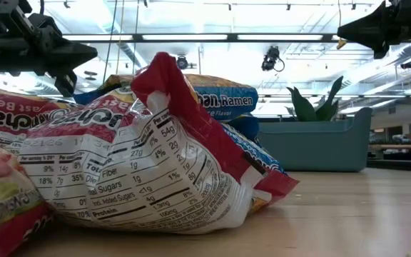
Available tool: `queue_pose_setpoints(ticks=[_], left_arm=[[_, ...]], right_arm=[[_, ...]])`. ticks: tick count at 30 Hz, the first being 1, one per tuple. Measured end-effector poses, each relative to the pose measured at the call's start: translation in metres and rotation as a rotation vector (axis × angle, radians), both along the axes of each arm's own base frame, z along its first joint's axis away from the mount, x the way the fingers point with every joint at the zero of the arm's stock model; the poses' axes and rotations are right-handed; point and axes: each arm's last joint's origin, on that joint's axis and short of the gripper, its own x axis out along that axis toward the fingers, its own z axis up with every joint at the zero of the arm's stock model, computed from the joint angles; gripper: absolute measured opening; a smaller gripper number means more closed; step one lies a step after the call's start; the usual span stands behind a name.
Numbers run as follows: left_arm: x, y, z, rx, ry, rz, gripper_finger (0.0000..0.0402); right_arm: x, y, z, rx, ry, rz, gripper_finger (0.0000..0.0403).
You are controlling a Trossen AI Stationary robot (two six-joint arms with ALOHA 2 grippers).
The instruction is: Sort Maruchan noodles
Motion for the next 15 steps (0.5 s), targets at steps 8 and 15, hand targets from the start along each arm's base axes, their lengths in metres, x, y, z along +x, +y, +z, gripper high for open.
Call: queue_pose_setpoints(ticks=[8, 15], left_arm=[[0.0, 0.0, 0.0, -0.001, -0.001, 0.0, 0.0025], [-0.002, 0.001, 0.011, -0.142, -0.139, 0.02, 0.0025]], right_arm=[[0.0, 0.0, 0.0, 0.0, 0.0, 0.0, 0.0061], [-0.001, 0.0, 0.005, 0.063, -0.084, 0.009, 0.0061]])
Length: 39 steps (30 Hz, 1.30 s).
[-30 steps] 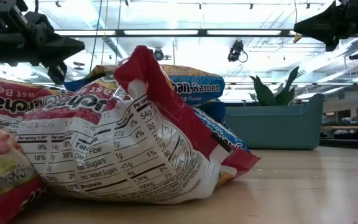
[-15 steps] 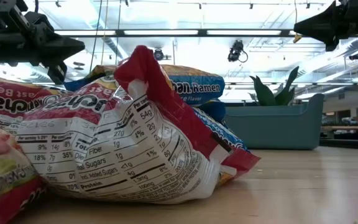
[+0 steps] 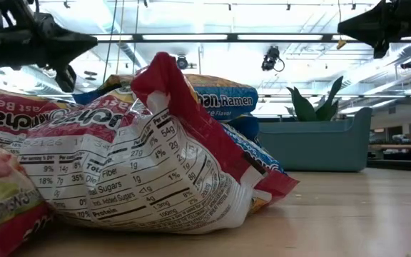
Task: Sort Maruchan noodles
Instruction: Put the blue noodle pack into the center transparent bin
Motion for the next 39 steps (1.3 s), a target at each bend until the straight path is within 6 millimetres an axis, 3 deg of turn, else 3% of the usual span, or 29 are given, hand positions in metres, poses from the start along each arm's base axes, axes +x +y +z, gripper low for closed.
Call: queue_pose_setpoints(ticks=[8, 14, 22, 30, 39], left_arm=[[-0.004, -0.002, 0.013, 0.033, -0.139, -0.03, 0.0025], [-0.005, -0.002, 0.015, 0.041, -0.161, -0.046, 0.0025], [-0.007, -0.003, 0.02, 0.066, -0.211, -0.047, 0.0025], [-0.005, -0.003, 0.017, 0.066, -0.175, -0.053, 0.0025], [-0.004, -0.003, 0.013, 0.25, -0.114, 0.008, 0.0025]], right_arm=[[0.0, 0.004, 0.015, 0.097, -0.197, 0.171, 0.0061], [0.018, 0.01, 0.025, 0.107, -0.193, 0.337, 0.0061], [0.077, 0.018, 0.031, 0.144, 0.071, 0.368, 0.0061], [0.139, 0.024, 0.029, 0.057, 0.297, 0.352, 0.0061], [0.201, 0.03, 0.025, -0.011, 0.441, 0.466, 0.0061]])
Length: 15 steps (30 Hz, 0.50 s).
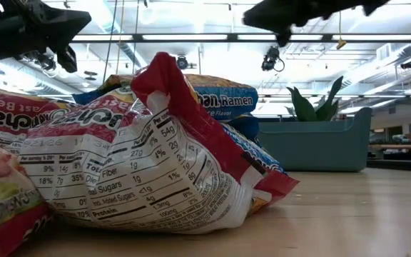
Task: Sort Maruchan noodles
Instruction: Put the blue noodle pack into the center transparent bin
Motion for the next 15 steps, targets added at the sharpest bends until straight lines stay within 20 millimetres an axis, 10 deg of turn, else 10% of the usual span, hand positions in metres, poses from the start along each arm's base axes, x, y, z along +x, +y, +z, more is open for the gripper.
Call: queue_pose_setpoints(ticks=[15], left_arm=[[0.0, 0.0, 0.0, -0.003, -0.002, -0.001, 0.0025]], right_arm=[[0.058, 0.06, -0.004, -0.023, 0.349, 0.078, 0.0131]])
